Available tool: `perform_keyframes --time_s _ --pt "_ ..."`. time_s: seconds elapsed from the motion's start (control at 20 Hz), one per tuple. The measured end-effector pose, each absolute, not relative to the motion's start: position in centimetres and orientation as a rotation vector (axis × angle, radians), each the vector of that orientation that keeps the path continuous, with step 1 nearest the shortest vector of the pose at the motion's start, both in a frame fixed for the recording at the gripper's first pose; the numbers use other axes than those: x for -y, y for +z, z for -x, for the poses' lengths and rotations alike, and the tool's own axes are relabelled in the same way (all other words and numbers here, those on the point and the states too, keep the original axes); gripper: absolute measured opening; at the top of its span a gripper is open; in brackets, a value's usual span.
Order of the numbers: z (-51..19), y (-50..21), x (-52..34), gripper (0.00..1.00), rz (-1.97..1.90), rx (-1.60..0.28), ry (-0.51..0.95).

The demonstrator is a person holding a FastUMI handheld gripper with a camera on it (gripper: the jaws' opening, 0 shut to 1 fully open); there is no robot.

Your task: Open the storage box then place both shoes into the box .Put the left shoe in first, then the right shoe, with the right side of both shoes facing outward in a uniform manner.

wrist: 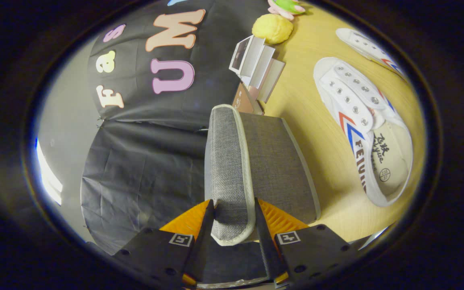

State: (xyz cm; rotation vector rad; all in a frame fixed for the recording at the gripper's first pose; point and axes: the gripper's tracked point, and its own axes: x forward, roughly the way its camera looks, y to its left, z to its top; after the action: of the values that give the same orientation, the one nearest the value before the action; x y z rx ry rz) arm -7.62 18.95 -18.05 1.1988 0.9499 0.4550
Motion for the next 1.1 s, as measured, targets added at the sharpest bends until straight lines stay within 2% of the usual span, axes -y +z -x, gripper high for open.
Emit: perform_keyframes --time_s 0.15,0.3,0.5,1.1 --pt "6.4 -16.9 -18.0 0.25 -1.221 -0.896 0.426" --pt "6.7 -16.5 -19.0 0.06 -1.176 -0.915 0.461" --pt "6.2 -12.5 -19.1 0.04 -1.159 -0.892 0.514" --pt "4.4 -1.1 -27.8 0.1 -0.988 -0.801 0.783"
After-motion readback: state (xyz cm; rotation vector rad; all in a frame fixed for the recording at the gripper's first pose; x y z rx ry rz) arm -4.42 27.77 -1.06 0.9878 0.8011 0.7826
